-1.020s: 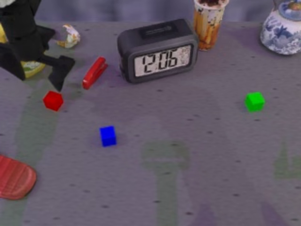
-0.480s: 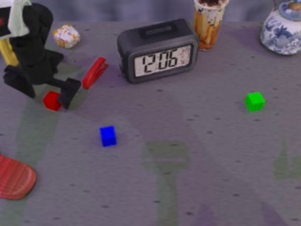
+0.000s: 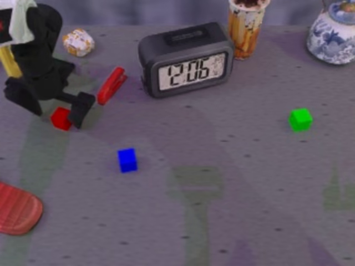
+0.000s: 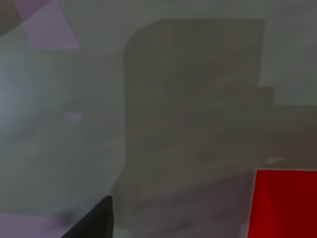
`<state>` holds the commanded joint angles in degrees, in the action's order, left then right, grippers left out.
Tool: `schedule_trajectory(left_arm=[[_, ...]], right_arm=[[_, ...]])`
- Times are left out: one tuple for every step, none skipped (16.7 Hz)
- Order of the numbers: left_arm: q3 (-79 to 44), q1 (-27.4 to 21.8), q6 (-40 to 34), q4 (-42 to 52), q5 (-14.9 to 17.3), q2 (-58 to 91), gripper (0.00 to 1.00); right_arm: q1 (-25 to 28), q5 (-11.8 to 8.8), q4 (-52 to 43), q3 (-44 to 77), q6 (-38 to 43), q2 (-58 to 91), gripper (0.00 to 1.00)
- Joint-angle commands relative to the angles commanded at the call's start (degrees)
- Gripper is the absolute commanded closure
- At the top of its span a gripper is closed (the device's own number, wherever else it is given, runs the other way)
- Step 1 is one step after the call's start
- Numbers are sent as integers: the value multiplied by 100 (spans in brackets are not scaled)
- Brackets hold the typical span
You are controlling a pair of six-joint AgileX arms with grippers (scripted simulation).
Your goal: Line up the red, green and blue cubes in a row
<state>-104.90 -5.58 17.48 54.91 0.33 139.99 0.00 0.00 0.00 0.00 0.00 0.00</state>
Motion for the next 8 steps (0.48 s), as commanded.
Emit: schedule_trajectory(left_arm=[[0,0,0,0,0,0,30],[0,0,0,0,0,0,38],[0,0,0,0,0,0,45],[0,0,0,0,0,0,53],[0,0,0,0,0,0,60],[0,0,0,0,0,0,68],[0,0,0,0,0,0,75],[0,0,0,0,0,0,83]], right_arm=[[0,0,0,0,0,0,0],[0,0,0,0,0,0,0],[0,0,0,0,0,0,0],[0,0,0,0,0,0,0],[0,0,0,0,0,0,0],[0,0,0,0,0,0,0],[0,0,0,0,0,0,0],[0,0,0,0,0,0,0]])
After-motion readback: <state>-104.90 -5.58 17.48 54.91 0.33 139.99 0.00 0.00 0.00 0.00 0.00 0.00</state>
